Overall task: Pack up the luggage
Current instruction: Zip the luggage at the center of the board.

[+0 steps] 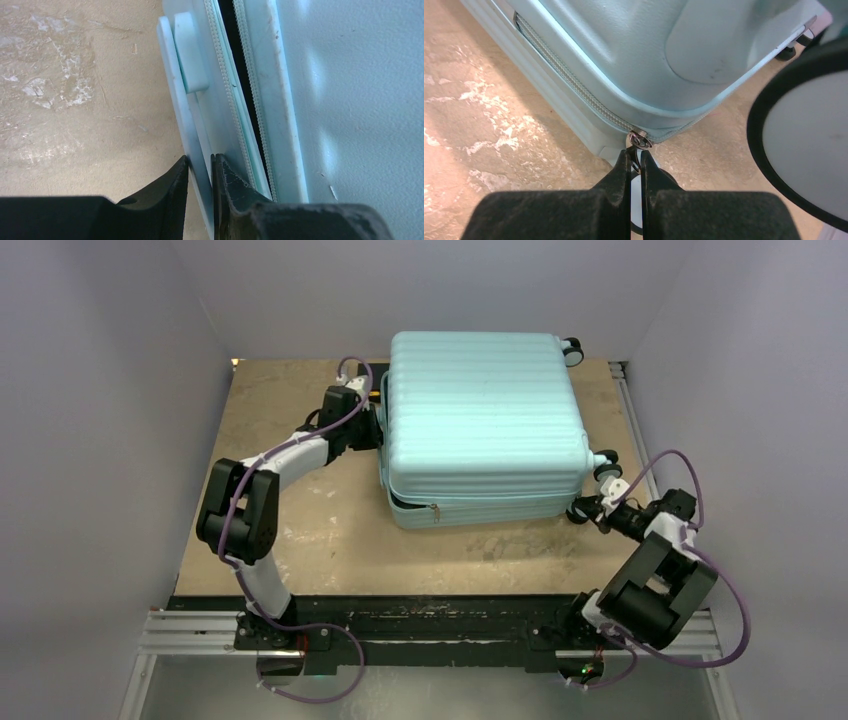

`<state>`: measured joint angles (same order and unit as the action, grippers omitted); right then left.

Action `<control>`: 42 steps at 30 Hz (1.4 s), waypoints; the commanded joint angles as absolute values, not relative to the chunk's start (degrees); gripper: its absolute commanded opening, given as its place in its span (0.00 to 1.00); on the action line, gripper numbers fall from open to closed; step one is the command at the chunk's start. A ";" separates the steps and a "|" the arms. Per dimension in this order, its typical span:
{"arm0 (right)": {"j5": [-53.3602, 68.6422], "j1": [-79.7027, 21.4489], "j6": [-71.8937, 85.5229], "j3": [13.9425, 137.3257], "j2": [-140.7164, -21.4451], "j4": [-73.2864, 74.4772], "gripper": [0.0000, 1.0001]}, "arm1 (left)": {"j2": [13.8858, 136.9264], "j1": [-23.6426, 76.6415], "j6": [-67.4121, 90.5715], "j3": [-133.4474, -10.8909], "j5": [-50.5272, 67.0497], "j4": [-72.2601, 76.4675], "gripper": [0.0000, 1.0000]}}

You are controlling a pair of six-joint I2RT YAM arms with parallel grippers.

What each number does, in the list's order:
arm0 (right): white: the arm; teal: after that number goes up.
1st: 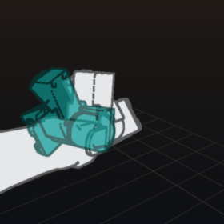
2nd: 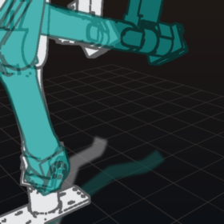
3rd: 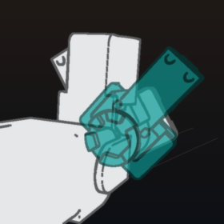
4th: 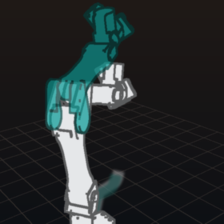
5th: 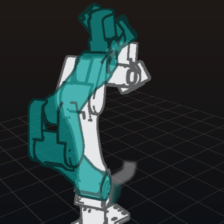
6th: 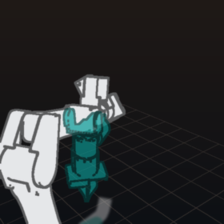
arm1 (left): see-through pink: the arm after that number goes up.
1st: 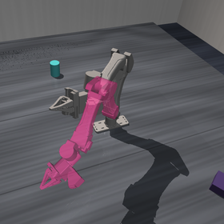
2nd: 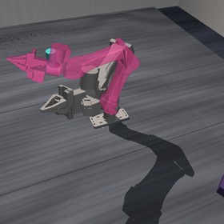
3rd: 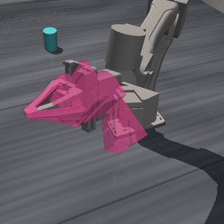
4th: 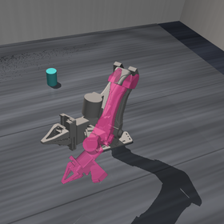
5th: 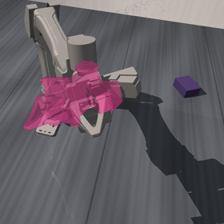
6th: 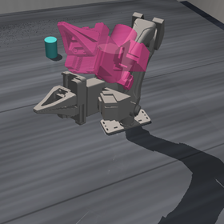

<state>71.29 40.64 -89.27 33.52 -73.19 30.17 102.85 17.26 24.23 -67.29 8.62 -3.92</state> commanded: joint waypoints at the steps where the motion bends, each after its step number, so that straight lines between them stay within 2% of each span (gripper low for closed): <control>1: 73.45 44.50 -95.95 39.11 -76.43 33.54 0.00 | 104.74 17.04 20.60 -67.08 2.42 -6.24 0.00; 8: 74.57 47.06 -98.38 40.09 -78.88 35.26 0.00 | 104.42 17.14 20.57 -66.94 1.85 -6.30 0.00; 21: 70.03 48.60 -71.67 35.25 -73.74 9.53 0.00 | 103.94 17.84 20.50 -66.59 1.59 -6.07 0.00; 23: 69.46 48.60 -74.11 34.91 -72.64 10.79 0.00 | 103.74 17.92 20.56 -66.59 1.58 -6.13 0.00; 26: 69.00 48.60 -93.02 35.79 -71.57 25.34 0.00 | 103.37 17.93 20.69 -66.37 1.58 -5.90 0.00; 27: 68.51 48.60 -101.02 35.94 -71.59 31.27 0.03 | 103.28 17.93 20.62 -66.29 1.50 -5.93 0.00; 30: 66.37 48.60 -119.16 35.81 -72.68 46.12 0.23 | 103.02 17.93 20.57 -66.18 1.22 -5.83 0.00; 33: 64.65 48.60 -130.53 34.59 -73.52 55.14 0.36 | 102.71 17.93 20.51 -66.09 1.15 -5.84 0.00; 38: 64.99 48.36 -140.74 30.65 -69.76 61.18 0.53 | 102.01 17.93 20.31 -66.01 0.99 -5.93 0.00; 42: 68.22 47.48 -130.54 29.04 -63.23 54.69 0.59 | 101.78 17.93 20.38 -65.90 0.91 -5.81 0.00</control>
